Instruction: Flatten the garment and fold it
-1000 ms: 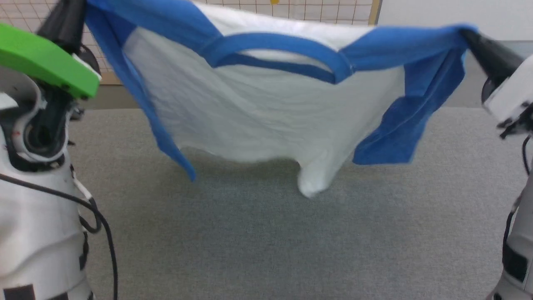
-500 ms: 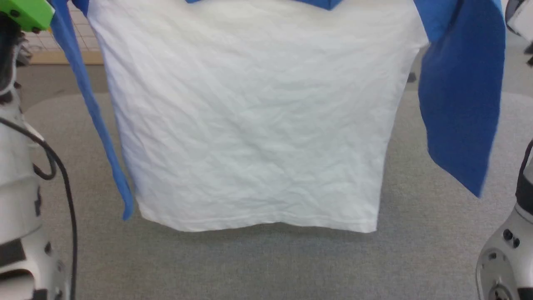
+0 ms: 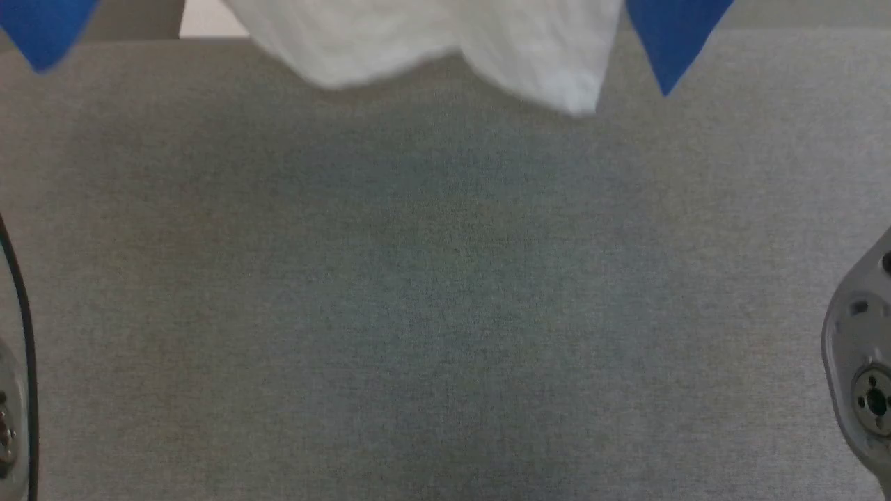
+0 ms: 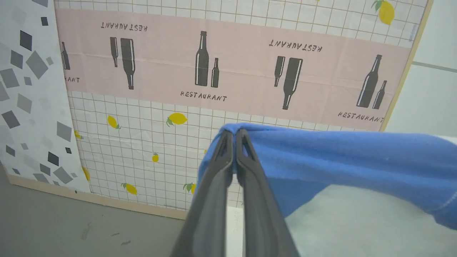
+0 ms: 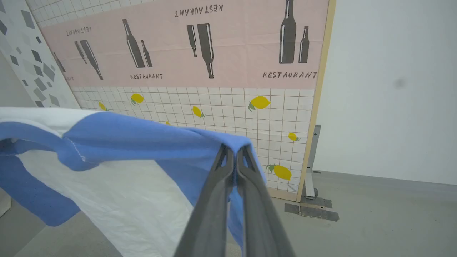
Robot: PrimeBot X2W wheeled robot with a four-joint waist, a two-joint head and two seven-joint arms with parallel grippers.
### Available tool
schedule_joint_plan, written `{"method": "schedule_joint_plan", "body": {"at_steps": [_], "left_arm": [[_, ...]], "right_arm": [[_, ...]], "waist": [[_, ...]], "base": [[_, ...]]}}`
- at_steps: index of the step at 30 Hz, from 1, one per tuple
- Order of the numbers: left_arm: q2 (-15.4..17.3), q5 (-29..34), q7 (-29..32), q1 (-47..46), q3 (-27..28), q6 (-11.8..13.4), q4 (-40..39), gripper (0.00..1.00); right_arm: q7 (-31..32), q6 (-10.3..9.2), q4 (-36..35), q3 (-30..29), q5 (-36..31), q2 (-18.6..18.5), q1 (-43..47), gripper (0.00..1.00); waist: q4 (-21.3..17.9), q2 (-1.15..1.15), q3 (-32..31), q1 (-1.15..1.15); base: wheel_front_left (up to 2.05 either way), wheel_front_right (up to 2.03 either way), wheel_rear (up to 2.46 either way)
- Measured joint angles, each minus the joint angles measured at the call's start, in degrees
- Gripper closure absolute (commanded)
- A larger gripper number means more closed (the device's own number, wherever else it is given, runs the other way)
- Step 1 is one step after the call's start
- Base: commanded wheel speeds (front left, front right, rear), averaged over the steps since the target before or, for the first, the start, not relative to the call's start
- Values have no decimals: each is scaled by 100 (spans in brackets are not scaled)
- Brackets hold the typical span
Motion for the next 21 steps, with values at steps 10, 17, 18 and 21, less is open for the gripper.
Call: {"method": "schedule_joint_plan", "body": {"at_steps": [10, 17, 18, 21], "left_arm": [[-33, -116, -745, -376, 131, -62, 352, 100], [-222, -352, -1402, 426, -56, -380, 508, 100], [-245, -378, -1479, 654, -115, -390, 480, 100], [-378, -566, -1692, 1459, -176, -433, 276, 100]], "right_arm": [[-939, 0, 790, 192, -319, 14, -643, 100], [-1179, -2, 569, 492, 124, -62, 482, 100], [-1220, -2, 423, 524, 238, -57, 796, 100], [-1347, -2, -104, 563, 502, -69, 1802, 100]], "waist": [[7, 0, 928, 1], [131, 0, 1055, 1], [146, 0, 1018, 1], [187, 0, 851, 1]], "base": [[0, 0, 0], [0, 0, 0], [0, 0, 0], [0, 0, 0]]}}
